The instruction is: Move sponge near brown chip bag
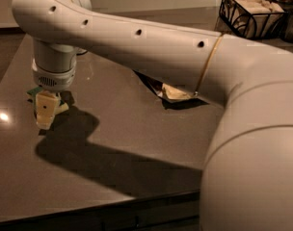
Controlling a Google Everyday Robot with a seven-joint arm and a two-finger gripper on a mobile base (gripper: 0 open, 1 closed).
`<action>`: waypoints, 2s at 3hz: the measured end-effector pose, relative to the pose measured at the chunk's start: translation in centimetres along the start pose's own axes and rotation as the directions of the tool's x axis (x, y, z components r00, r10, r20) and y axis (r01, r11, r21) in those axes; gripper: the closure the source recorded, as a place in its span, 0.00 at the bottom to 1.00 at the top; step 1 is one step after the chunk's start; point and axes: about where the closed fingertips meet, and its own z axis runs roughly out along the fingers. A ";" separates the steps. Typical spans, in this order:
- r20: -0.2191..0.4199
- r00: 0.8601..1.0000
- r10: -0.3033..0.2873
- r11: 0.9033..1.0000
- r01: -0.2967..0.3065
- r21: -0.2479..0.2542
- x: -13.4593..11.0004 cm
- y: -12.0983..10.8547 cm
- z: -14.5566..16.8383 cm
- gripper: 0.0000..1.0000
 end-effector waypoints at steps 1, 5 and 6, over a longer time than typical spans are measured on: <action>-0.014 1.000 -0.018 1.000 0.017 -0.023 -0.3 -1.0 0.4 0.42; -0.029 0.997 -0.070 0.995 0.072 0.068 7.2 -4.5 -10.6 1.00; -0.098 0.991 -0.088 0.991 0.098 0.095 10.9 -6.5 -12.2 1.00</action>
Offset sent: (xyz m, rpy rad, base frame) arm 0.0440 -0.0235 0.0248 0.0285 0.0275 0.0220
